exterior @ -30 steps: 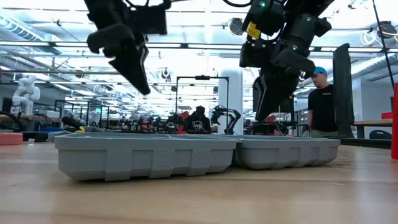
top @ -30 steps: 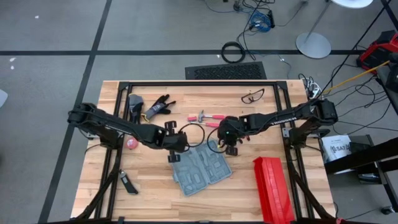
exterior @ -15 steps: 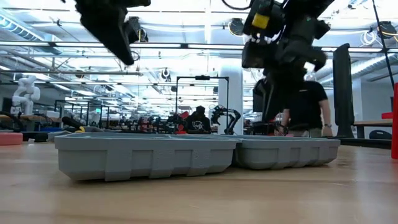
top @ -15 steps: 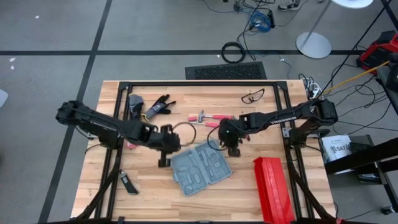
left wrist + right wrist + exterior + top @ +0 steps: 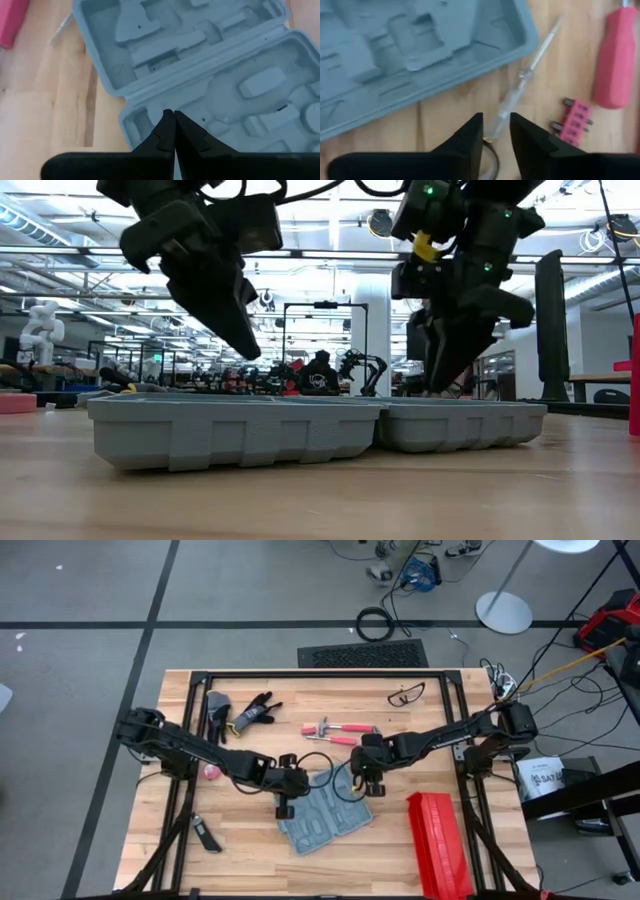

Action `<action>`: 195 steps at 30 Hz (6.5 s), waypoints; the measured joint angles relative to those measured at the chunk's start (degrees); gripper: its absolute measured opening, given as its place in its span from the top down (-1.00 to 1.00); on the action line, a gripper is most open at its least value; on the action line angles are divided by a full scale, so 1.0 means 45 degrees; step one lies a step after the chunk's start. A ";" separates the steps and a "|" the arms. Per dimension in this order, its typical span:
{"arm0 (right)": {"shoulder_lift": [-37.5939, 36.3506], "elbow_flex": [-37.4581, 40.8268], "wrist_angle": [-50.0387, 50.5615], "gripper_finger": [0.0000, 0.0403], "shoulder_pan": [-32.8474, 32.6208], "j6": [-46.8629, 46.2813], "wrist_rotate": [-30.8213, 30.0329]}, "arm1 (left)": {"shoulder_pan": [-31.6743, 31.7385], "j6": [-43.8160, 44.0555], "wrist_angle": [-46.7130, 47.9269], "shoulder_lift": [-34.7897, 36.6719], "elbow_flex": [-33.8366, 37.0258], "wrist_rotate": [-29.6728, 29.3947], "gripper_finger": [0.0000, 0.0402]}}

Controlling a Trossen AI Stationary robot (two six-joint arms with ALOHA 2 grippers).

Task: Prefit tool cases
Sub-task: Put the transparent screwdriver into the gray prefit tools case

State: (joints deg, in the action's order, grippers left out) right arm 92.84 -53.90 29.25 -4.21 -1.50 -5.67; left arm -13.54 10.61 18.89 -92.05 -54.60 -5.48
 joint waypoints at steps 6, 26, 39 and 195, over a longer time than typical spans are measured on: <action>0.0208 0.0003 -0.0434 0.19 0.0348 -0.0180 -0.0005 | 0.0005 0.0118 0.0000 0.0034 -0.0002 0.0002 0.96; 0.2281 -0.0064 -0.1042 0.84 0.0745 -0.3042 0.0668 | 0.0089 -0.0135 0.0009 0.0041 -0.0003 -0.1751 0.96; 0.0293 0.0037 0.0084 0.84 0.0740 -0.6398 -0.0277 | 0.0087 -0.0212 -0.0092 0.0044 -0.0007 -0.2012 0.96; 0.8209 -1.0677 0.5029 1.00 -0.4070 -1.6471 -0.1621 | -0.0699 -0.2660 0.2224 0.6246 0.3276 -0.2383 0.96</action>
State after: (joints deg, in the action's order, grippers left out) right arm 129.78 -101.95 51.88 -22.52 -75.61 -12.97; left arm -16.69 -1.37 28.90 -63.94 -39.86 -16.21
